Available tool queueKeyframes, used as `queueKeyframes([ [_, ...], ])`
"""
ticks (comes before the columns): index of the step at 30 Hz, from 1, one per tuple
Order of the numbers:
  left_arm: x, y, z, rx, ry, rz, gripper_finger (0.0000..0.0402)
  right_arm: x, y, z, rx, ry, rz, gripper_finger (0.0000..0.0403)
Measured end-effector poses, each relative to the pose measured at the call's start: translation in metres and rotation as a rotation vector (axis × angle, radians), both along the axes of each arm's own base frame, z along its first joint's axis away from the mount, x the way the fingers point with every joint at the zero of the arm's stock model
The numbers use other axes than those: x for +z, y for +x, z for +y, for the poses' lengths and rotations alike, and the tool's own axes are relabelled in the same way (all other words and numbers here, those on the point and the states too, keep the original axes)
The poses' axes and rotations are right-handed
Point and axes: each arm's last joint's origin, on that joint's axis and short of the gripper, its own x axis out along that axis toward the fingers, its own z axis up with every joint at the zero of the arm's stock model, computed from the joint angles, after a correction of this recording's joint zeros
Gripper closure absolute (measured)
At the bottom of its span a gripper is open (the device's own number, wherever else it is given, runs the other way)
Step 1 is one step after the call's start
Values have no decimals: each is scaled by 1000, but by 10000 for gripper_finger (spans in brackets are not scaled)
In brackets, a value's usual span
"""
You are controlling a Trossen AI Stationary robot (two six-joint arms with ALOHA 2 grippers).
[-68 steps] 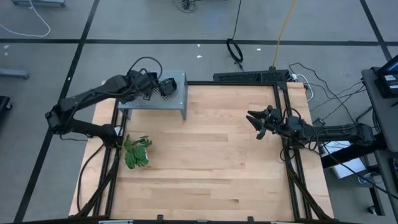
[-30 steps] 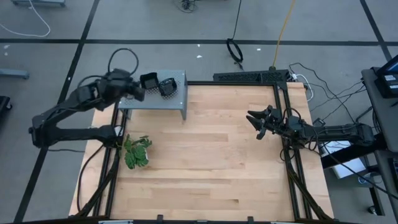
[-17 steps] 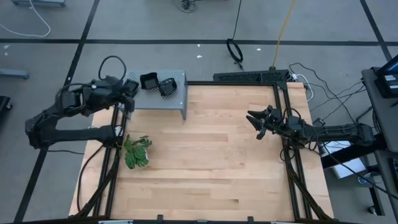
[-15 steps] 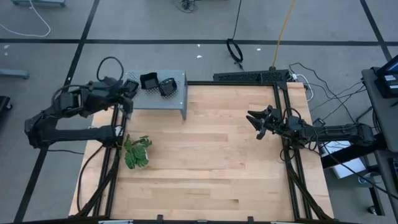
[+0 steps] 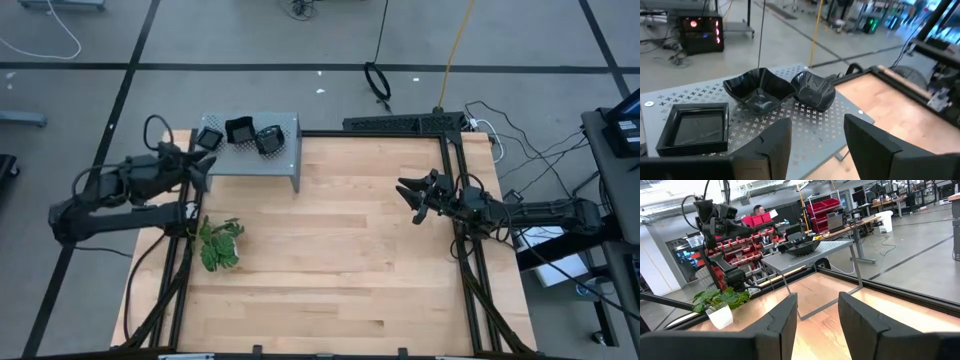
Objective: Pick & Place Mini shaped plates
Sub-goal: Return to Home Position
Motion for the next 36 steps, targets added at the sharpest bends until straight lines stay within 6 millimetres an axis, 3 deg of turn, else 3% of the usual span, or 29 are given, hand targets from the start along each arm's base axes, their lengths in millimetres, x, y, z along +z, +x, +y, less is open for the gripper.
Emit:
queueKeyframes([
  [13, -44, -11, -3, -6, 71, -266, 215, 0, 0, 0, 0, 0, 0, 273],
  [20, -58, 4, 1, -24, 179, -356, 215, 0, 0, 0, 0, 0, 0, 273],
  [28, -90, 26, 4, -114, 246, -495, 215, 0, 0, 0, 0, 0, 0, 273],
  [32, -102, 30, 3, -145, 283, -607, 215, 0, 0, 0, 0, 0, 0, 273],
  [36, -104, 31, 3, -165, 282, -600, 215, 0, 0, 0, 0, 0, 0, 273],
])
